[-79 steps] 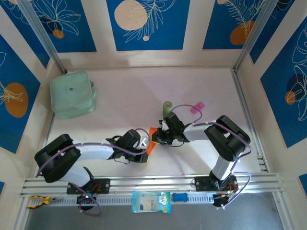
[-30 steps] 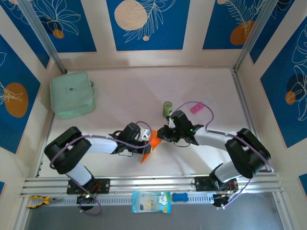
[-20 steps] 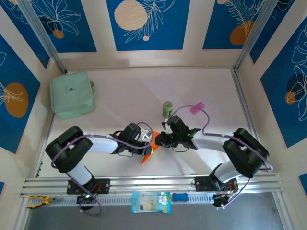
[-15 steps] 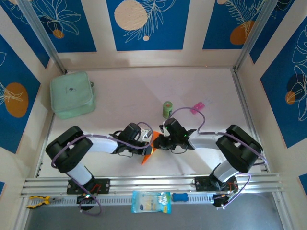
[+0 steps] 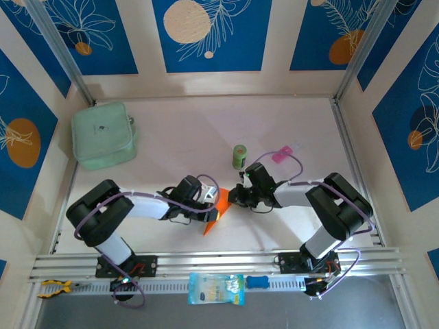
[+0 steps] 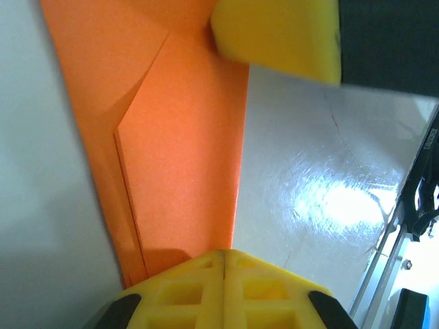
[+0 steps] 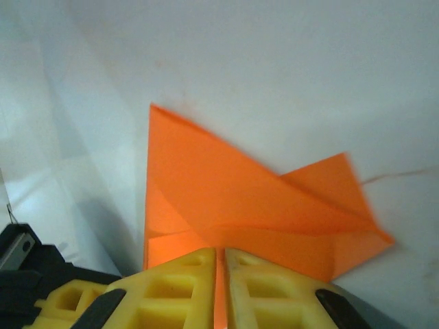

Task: Fold a paper plane with a square sheet of paper (pick it up from the middle)
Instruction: Perform the fifth fold on the wing at the bottom-center of the table.

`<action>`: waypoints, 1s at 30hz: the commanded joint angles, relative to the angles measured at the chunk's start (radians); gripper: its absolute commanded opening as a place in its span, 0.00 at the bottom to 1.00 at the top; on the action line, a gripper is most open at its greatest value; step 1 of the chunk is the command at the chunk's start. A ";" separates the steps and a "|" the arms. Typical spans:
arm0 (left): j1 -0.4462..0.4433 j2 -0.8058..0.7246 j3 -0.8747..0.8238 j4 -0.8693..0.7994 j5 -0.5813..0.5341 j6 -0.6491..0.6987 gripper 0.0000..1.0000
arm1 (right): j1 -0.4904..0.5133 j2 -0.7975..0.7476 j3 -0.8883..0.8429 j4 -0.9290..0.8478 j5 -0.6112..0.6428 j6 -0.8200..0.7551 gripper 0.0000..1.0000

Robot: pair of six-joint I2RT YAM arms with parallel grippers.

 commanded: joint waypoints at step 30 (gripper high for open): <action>-0.001 0.015 -0.060 -0.116 -0.035 -0.008 0.00 | 0.019 -0.060 0.017 -0.085 0.108 0.021 0.09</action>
